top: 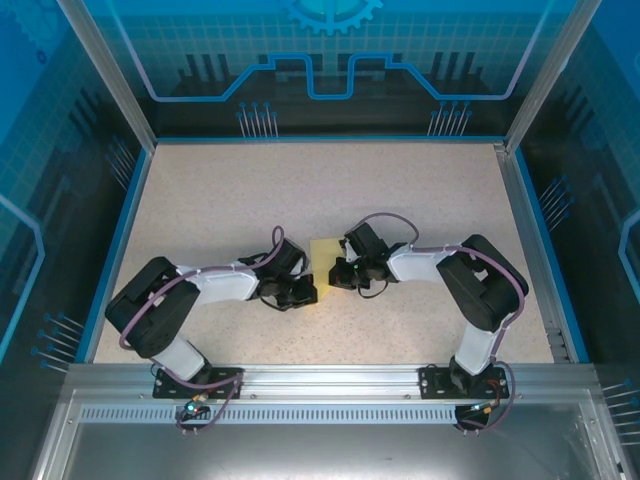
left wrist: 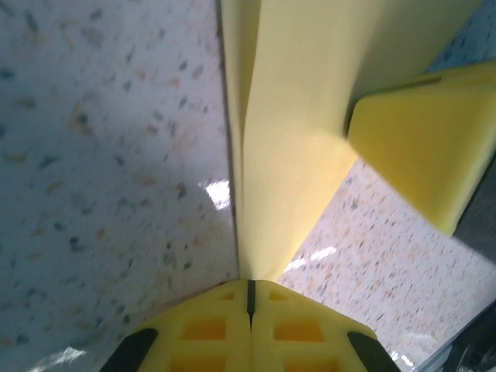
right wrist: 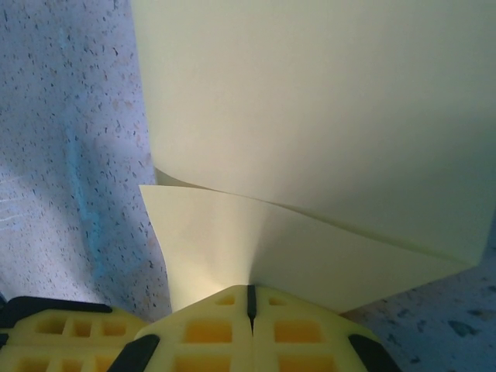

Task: Fold a paper plane with a square sheet of paper (pick it up from the middle)
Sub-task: Third fold the triangle at the center of the table.

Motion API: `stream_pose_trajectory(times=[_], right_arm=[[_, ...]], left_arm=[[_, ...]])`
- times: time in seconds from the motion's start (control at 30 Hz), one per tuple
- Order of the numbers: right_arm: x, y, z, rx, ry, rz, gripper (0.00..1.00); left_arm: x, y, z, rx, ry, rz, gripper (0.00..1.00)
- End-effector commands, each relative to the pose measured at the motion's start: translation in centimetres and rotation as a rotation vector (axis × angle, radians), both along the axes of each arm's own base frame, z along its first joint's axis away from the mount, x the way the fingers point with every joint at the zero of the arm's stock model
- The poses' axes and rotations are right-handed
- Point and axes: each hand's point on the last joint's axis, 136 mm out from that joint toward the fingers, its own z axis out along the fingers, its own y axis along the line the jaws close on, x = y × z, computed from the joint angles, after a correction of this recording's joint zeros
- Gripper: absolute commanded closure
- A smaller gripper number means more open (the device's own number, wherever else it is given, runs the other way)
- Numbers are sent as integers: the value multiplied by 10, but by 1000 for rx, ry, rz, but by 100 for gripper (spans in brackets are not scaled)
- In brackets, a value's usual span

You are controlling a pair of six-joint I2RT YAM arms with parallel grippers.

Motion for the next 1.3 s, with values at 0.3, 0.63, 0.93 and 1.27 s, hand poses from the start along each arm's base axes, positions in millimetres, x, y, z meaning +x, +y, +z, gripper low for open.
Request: stream_pose_trajectory(times=[0.3,0.63,0.93,1.27], right_arm=[[-9,-11,-19,-86,53,-33,100],[-24,3,-8,8,83,-30,100],[-20,5,-7,13,72,-15,100],[15,-35,-14,-77,20,-68,100]], left_arm=[[-5,4,30,-19,-67,-12,98],[19,-13,22,-70,-75,64,99],[16,-2,-3,20,-35,76,99],[-12,24,-26,115,52,82,100]])
